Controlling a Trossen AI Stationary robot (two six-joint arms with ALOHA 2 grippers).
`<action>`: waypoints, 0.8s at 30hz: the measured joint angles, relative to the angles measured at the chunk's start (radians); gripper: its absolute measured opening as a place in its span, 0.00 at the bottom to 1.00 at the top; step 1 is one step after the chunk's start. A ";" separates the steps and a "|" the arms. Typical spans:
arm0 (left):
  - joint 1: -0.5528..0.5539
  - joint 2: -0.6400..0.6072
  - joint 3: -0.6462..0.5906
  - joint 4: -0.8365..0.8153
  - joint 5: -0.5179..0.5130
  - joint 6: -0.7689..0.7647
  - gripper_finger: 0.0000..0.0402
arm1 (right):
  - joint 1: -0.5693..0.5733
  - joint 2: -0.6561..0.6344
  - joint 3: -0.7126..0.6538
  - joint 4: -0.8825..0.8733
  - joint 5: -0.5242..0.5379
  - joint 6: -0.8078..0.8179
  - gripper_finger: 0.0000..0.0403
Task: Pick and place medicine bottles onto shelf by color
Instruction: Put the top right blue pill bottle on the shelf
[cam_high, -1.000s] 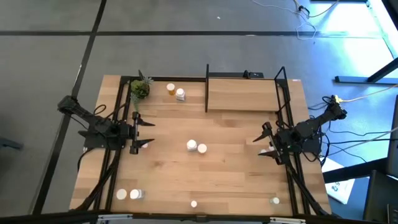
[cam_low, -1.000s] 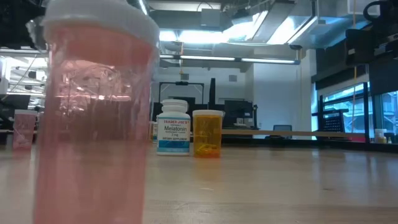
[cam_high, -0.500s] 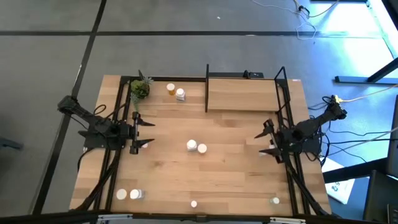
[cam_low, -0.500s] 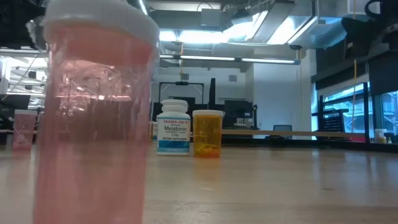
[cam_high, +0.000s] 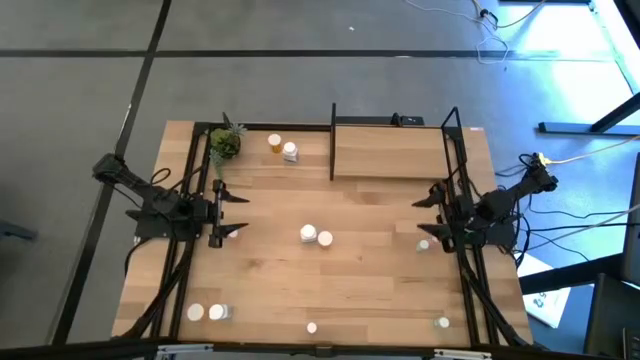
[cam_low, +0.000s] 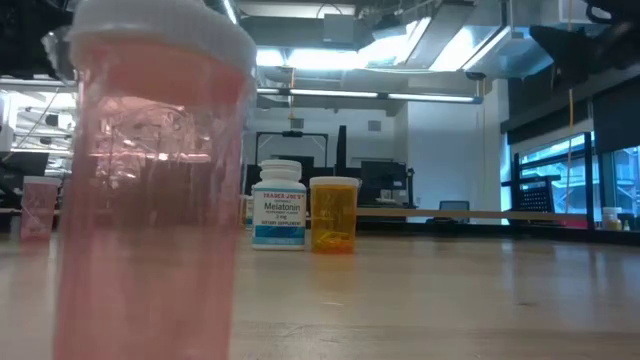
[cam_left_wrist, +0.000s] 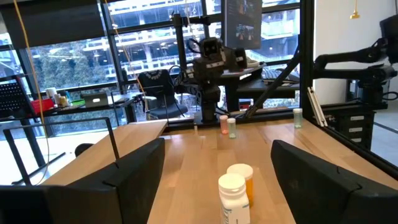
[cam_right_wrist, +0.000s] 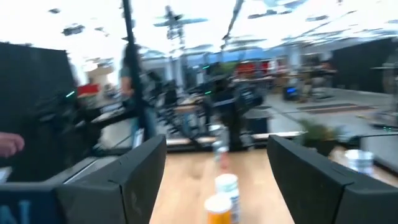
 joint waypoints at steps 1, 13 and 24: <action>0.000 0.000 0.000 0.000 0.000 0.000 0.72 | 0.000 0.000 0.015 -0.005 0.031 -0.001 0.70; 0.000 0.000 0.000 0.000 0.000 0.000 0.72 | 0.000 0.134 0.198 -0.133 0.229 -0.152 0.70; 0.000 0.000 0.000 0.029 -0.025 0.000 0.72 | 0.000 0.387 0.408 -0.317 0.281 0.097 0.70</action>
